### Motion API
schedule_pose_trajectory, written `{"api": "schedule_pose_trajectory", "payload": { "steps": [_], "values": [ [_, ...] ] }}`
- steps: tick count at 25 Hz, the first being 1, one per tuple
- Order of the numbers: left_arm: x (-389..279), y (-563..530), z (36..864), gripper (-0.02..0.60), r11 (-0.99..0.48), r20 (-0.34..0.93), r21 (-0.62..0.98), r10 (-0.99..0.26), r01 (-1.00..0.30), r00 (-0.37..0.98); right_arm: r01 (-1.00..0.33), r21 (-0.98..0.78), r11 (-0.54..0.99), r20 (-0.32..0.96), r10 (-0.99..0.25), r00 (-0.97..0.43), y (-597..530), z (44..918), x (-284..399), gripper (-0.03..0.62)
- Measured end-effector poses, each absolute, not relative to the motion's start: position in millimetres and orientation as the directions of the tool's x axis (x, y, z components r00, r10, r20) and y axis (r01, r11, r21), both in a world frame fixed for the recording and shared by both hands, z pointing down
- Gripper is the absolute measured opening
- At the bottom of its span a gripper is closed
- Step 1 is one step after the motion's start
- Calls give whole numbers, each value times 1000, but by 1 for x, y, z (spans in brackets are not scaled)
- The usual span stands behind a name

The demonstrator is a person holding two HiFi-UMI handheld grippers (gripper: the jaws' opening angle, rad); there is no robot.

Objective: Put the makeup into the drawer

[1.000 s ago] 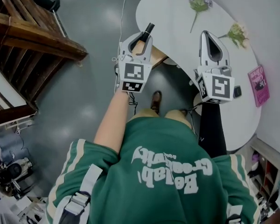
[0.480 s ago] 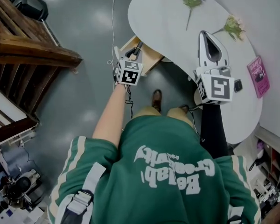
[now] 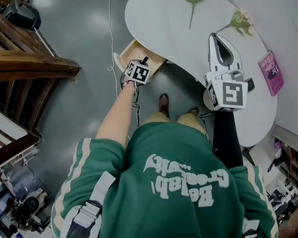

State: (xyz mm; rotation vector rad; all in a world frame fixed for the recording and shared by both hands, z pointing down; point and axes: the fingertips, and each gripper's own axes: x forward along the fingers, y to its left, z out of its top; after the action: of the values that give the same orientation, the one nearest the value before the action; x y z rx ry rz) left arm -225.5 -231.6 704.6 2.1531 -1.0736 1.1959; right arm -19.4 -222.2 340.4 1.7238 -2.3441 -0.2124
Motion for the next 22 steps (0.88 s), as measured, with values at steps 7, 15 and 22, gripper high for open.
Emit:
{"api": "schedule_pose_trajectory", "payload": {
  "steps": [7,15,22],
  "values": [
    [-227,-215,741,112,-623,918,16,-302,-782,259,-920,250,302,111,-953,-283,-224,346,-16,9],
    [-228,-213,750,112,-659,931,4,-272,-752,244,-915,264,304,133,-951,-278,-228,351,-15,9],
    [-228,-213,753,206,-670,925,-5,-285,-743,250,-914,267,306,140,-951,-277,-231,353,-13,9]
  ]
}}
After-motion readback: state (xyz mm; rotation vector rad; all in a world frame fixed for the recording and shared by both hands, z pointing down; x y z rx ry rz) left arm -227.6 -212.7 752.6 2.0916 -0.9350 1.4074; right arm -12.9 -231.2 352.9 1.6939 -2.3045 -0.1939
